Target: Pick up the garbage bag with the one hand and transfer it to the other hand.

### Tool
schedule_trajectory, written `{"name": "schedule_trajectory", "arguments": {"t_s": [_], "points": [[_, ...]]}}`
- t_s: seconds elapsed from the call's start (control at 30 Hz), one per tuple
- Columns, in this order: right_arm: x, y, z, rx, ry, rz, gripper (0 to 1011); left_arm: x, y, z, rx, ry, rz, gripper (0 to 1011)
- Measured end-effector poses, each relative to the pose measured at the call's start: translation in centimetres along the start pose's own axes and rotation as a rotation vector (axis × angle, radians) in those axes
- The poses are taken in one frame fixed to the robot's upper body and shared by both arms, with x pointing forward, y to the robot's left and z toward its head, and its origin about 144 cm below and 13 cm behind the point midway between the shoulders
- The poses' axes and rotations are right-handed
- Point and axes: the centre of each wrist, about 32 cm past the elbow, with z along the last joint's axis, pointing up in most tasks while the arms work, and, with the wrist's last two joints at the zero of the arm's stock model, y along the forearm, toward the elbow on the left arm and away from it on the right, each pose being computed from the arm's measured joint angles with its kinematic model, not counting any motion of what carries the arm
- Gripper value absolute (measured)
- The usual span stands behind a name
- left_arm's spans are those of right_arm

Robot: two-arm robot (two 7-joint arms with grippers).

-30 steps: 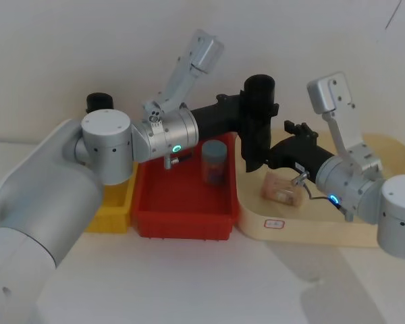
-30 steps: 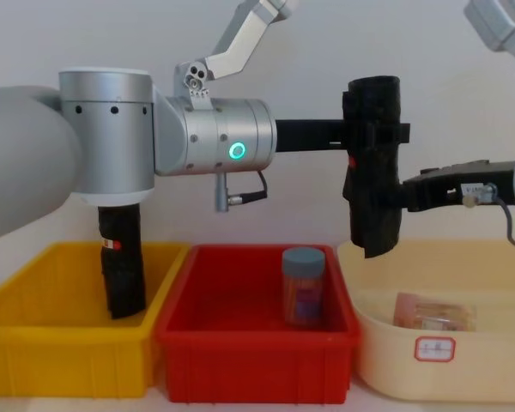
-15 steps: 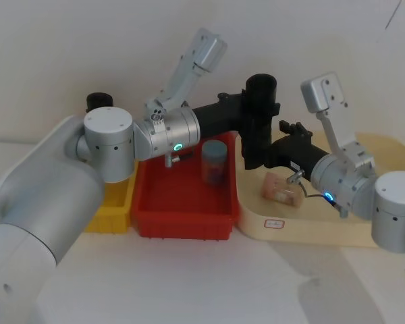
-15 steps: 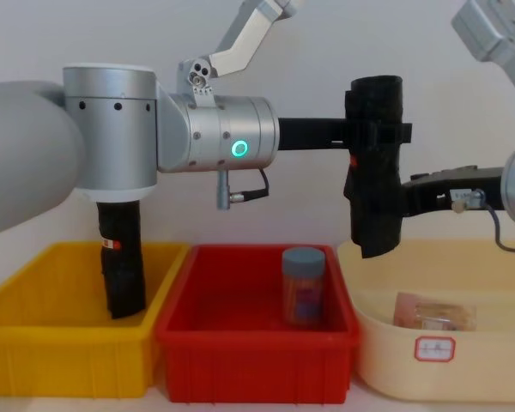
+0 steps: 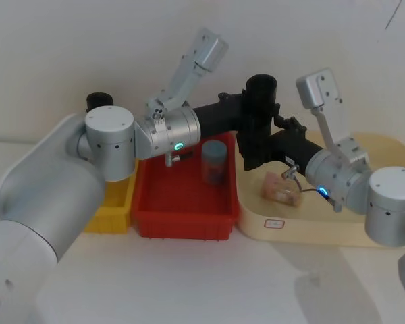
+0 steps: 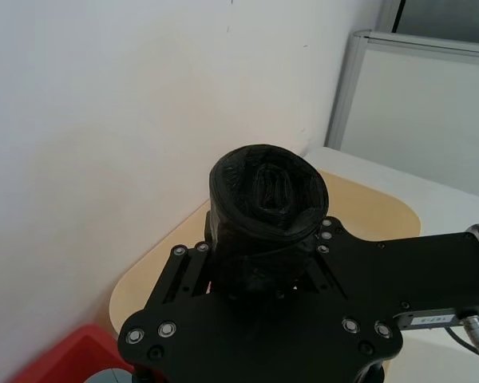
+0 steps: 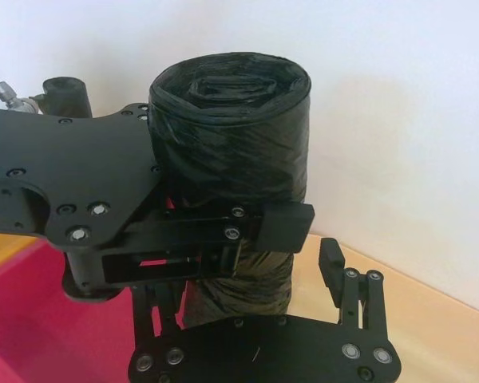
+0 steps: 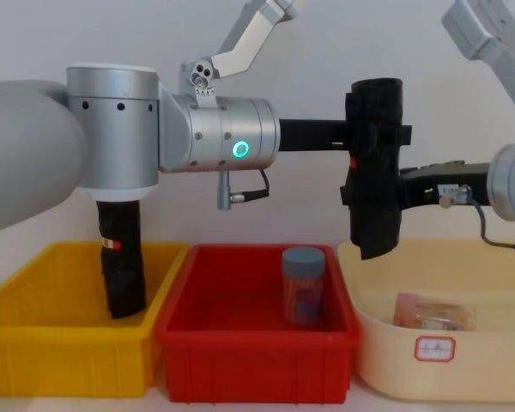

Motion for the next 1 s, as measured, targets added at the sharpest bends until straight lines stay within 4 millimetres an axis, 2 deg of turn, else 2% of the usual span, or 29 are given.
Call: {"name": "schedule_trajectory", "arguments": {"t_s": [0.5,0.6,0.87,0.9,0.93,1.0], "points": [[0.4,1.5,-0.4,0.001,0.02,0.03,978,0.1,-0.3,0.1,-0.006,0.002,0.0,375],[0.4,1.6,-0.4,0.001,0.023,0.034,928,0.1,-0.3,0.1,-0.007,0.003,0.0,375],[0.4,1.9,-0.5,0.0,0.028,0.041,690,0.2,-0.4,0.1,-0.008,0.003,0.001,375],[0.4,1.9,-0.5,0.0,0.028,0.041,690,0.2,-0.4,0.1,-0.008,0.003,0.001,375],[0.4,2.0,-0.5,0.0,0.029,0.042,631,0.2,-0.4,0.1,-0.008,0.003,0.002,375],[0.5,2.0,-0.6,0.0,0.029,0.042,597,0.2,-0.4,0.1,-0.008,0.003,0.002,375]]}}
